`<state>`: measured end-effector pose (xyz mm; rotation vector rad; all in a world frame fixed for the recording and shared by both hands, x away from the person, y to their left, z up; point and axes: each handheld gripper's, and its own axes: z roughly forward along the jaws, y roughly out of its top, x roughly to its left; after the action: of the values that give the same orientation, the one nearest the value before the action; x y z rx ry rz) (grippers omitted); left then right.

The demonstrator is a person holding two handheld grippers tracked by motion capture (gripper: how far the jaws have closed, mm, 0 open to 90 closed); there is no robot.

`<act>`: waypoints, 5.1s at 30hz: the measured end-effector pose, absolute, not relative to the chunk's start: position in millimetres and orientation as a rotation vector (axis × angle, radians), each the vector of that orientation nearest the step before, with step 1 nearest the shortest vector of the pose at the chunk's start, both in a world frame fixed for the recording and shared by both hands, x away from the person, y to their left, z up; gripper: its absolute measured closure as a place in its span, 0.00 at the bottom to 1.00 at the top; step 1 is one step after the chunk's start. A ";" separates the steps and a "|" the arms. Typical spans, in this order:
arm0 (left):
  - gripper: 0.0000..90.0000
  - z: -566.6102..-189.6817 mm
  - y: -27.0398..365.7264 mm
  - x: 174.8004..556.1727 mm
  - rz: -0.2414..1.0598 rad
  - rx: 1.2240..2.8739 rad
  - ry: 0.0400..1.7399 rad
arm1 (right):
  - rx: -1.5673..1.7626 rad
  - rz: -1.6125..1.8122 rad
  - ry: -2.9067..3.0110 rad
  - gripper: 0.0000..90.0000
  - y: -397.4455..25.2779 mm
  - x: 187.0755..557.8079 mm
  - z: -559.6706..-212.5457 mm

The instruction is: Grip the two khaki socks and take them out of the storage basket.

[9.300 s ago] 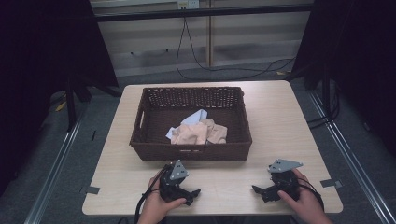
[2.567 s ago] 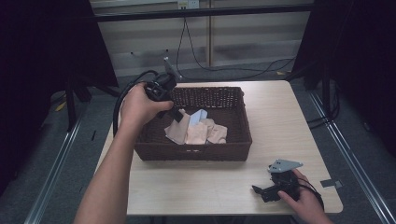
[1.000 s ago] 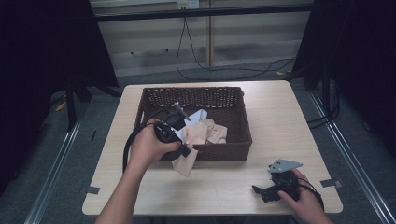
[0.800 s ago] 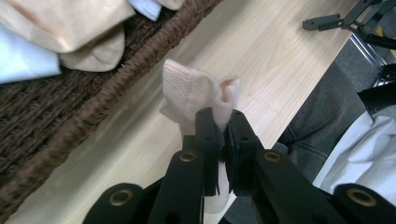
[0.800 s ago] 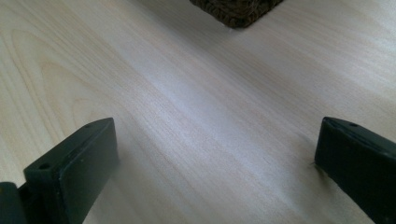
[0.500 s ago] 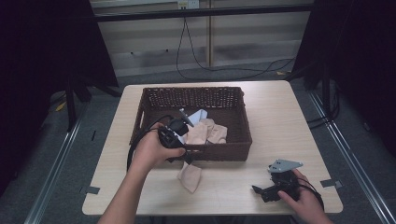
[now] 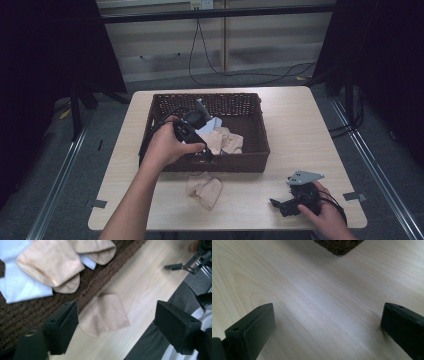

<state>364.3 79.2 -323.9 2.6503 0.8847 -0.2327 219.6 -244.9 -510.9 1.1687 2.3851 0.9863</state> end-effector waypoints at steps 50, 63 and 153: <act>0.20 -407.6 44.7 447.5 -0.114 2.578 1.172 | 1.173 0.988 2.386 0.00 -244.8 219.5 -510.6; 0.24 -435.8 41.7 458.5 -0.131 2.554 1.241 | 1.170 0.988 2.386 0.00 -244.7 219.5 -510.8; 0.99 -238.1 109.4 405.5 -0.306 2.574 1.039 | 1.169 0.985 2.389 0.00 -244.9 219.4 -510.6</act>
<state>405.5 109.4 -238.1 2.5743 1.0391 -0.3057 219.4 -244.9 -510.6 1.1690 2.3891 0.9854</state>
